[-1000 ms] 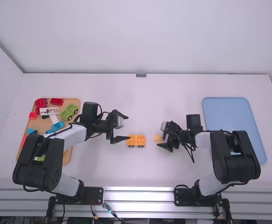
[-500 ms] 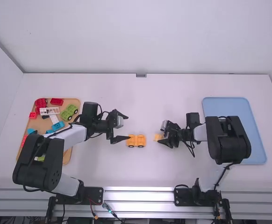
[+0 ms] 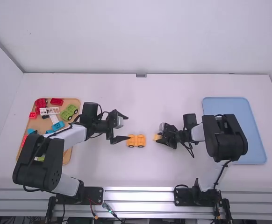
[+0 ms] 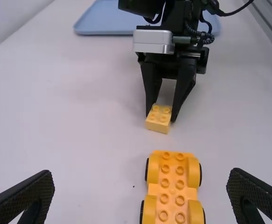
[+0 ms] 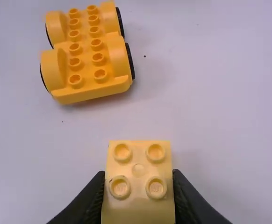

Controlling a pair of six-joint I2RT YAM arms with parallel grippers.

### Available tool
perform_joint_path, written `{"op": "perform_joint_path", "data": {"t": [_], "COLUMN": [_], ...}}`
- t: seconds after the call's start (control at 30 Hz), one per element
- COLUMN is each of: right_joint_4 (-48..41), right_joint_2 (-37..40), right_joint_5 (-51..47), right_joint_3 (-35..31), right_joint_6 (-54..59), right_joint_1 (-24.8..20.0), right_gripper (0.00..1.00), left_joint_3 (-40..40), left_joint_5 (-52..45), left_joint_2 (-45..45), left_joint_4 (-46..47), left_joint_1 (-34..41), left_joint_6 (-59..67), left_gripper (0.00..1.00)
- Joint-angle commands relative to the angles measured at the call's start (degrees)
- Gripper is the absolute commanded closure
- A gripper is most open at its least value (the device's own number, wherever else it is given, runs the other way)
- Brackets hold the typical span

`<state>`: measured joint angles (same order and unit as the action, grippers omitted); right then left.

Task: Assemble lego blocks to make yellow taxi

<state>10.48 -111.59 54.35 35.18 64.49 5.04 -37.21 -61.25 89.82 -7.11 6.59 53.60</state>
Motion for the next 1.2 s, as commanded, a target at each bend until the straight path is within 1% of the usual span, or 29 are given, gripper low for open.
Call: {"op": "perform_joint_path", "data": {"t": [0.0,0.1,0.23,0.33,0.4,0.47,0.53,0.67,0.83,0.93,1.1,1.17], "right_joint_4": [-0.37,-0.59,-0.76,-2.19,-3.61,-6.36,-8.5,-9.51,-9.33,-9.64,-9.51,-9.31], "right_joint_2": [-1.25,-1.25,-0.57,2.23,3.91,6.67,9.18,11.58,11.63,11.61,11.61,11.61], "right_joint_5": [-0.35,-0.33,-0.13,-0.24,0.13,0.85,1.36,1.4,1.38,1.31,0.55,0.57], "right_joint_3": [0.48,0.5,0.48,0.55,0.52,0.48,0.44,0.44,0.83,2.01,3.19,3.45], "right_joint_6": [-0.09,-0.17,-0.9,-3.67,-3.3,-1.64,-0.87,-1.7,-1.62,-1.64,-1.68,-1.64], "right_joint_1": [0.28,0.26,0.26,0.28,0.28,0.28,0.28,0.44,3.15,6.19,9.29,10.32], "right_gripper": [0.76,0.77,0.77,0.76,0.76,0.76,0.75,0.74,0.74,0.74,0.75,0.75], "left_joint_3": [0.17,0.33,2.32,4.15,4.63,4.98,4.9,3.56,2.03,0.11,-0.76,-0.92], "left_joint_5": [-0.66,-0.63,-1.88,-5.95,-7.43,-10.19,-11.96,-12.15,-7.67,-3.96,-3.23,-1.66], "left_joint_2": [0.31,0.37,3.34,8.92,11.98,17.42,21.05,25.38,27.69,29.24,29.92,30.23], "left_joint_4": [0.57,1.05,-1.9,-7.58,-10.88,-17.2,-21.03,-22.03,-21.86,-21.84,-21.88,-21.86], "left_joint_1": [0.17,0.15,0.2,0.17,0.24,0.22,0.28,0.98,3.19,5.18,6.12,6.19], "left_joint_6": [-0.24,-0.22,1.88,2.4,2.4,2.36,2.34,2.38,1.88,-0.68,-0.68,-0.66], "left_gripper": [0.01,0.01,0.01,0.01,0.01,0.01,0.01,0.01,0.01,0.01,0.01,0.08]}}
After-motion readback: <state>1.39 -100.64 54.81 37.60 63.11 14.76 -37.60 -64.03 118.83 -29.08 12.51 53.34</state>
